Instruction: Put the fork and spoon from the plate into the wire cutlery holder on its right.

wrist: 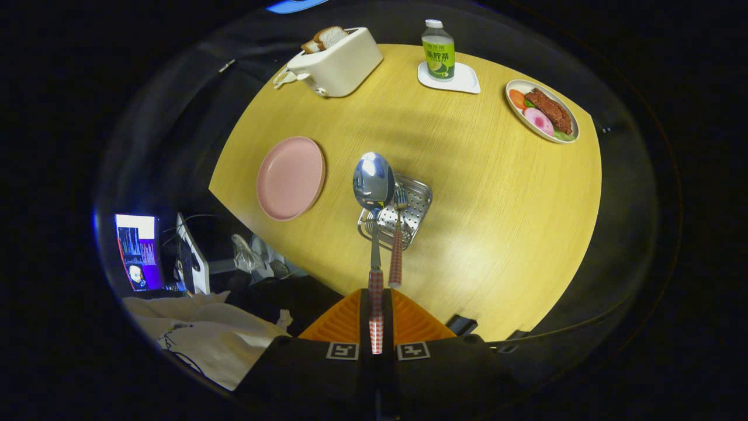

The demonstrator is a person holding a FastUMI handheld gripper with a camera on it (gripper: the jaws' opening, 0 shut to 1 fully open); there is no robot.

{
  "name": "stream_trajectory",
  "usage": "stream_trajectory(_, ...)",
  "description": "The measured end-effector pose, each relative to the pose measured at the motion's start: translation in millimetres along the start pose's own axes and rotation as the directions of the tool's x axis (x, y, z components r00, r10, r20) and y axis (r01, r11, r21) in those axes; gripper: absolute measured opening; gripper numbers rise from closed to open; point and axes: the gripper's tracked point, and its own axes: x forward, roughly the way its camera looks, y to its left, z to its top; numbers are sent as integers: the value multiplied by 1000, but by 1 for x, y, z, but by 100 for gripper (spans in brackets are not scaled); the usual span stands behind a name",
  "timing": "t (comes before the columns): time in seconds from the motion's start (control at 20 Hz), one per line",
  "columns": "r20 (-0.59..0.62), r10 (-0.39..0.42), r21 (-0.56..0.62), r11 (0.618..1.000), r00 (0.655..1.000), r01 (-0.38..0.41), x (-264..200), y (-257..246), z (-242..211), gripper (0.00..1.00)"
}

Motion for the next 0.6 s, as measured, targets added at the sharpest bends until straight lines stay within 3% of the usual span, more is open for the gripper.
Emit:
stream_trajectory(0.25,-199,-4,-45,999,980,-5,15,-15,-9,9)
stream_trajectory(0.6,-358,29,29,999,933,-19,33,-25,1,9)
